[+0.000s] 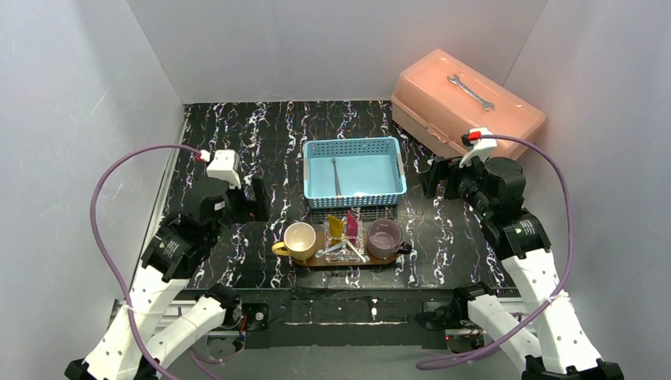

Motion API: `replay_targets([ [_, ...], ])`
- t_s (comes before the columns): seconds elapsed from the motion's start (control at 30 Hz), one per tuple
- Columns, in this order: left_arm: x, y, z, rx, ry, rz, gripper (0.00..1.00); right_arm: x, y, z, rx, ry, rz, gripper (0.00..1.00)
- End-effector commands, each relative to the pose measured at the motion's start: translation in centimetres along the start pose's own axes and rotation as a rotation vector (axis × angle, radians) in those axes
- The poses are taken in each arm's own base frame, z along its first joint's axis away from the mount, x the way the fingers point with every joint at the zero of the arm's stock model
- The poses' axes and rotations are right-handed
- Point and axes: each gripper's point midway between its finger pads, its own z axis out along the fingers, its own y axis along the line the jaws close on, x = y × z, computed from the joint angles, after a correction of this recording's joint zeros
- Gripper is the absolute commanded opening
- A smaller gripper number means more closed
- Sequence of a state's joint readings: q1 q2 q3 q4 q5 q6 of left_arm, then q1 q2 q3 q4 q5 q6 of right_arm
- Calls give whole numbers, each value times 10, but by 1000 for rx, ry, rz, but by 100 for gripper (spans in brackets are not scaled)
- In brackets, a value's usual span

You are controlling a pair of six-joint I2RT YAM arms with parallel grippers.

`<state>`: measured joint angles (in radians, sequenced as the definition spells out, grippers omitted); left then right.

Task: Prepare toiletry sets of a toothbrush and toothpaste on the tray

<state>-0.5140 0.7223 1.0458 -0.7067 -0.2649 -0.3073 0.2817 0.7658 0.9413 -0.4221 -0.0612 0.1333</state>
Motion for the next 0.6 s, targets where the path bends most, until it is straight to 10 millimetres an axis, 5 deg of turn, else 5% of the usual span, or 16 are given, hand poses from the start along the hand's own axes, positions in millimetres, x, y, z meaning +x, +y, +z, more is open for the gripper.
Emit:
replay_targets([
  [0.0, 8, 3, -4, 6, -17, -29, 98, -10, -6, -7, 38, -67, 8, 98],
  [0.57, 38, 14, -27, 58, -120, -115, 98, -3, -11, -20, 78, -101, 61, 98],
])
